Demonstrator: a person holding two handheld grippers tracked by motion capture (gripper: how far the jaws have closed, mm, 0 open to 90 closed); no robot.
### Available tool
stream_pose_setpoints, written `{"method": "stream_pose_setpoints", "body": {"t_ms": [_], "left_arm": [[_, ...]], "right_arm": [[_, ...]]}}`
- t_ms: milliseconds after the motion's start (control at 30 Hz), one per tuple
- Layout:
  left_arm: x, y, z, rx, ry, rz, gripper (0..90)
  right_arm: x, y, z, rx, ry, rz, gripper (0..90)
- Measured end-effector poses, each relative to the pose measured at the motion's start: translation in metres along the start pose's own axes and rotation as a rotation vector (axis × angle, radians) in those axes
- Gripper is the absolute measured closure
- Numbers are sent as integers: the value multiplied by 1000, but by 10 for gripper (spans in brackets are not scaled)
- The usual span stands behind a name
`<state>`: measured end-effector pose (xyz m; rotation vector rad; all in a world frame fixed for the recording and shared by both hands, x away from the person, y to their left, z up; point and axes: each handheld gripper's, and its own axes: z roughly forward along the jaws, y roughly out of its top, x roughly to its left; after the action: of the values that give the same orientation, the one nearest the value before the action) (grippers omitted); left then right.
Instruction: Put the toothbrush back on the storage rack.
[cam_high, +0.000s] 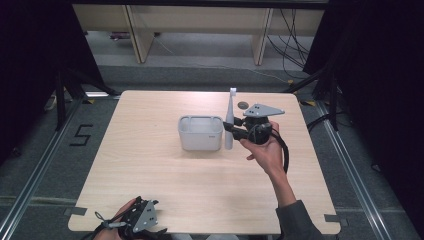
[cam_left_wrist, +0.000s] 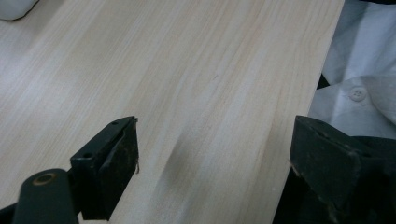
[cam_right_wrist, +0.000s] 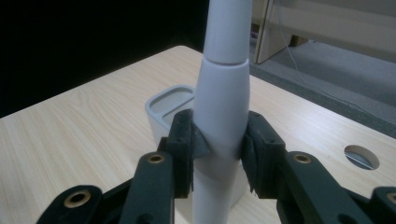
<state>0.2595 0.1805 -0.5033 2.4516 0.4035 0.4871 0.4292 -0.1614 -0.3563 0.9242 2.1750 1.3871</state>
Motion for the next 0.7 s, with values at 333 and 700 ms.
{"method": "stream_pose_setpoints", "body": {"t_ms": [333, 700], "left_arm": [[0, 0, 0, -1, -2, -1, 153], [0, 0, 0, 0, -2, -1, 153]], "right_arm": [[-3, 15, 8, -20, -7, 27, 667], [-7, 36, 15, -31, -9, 39, 667]]}}
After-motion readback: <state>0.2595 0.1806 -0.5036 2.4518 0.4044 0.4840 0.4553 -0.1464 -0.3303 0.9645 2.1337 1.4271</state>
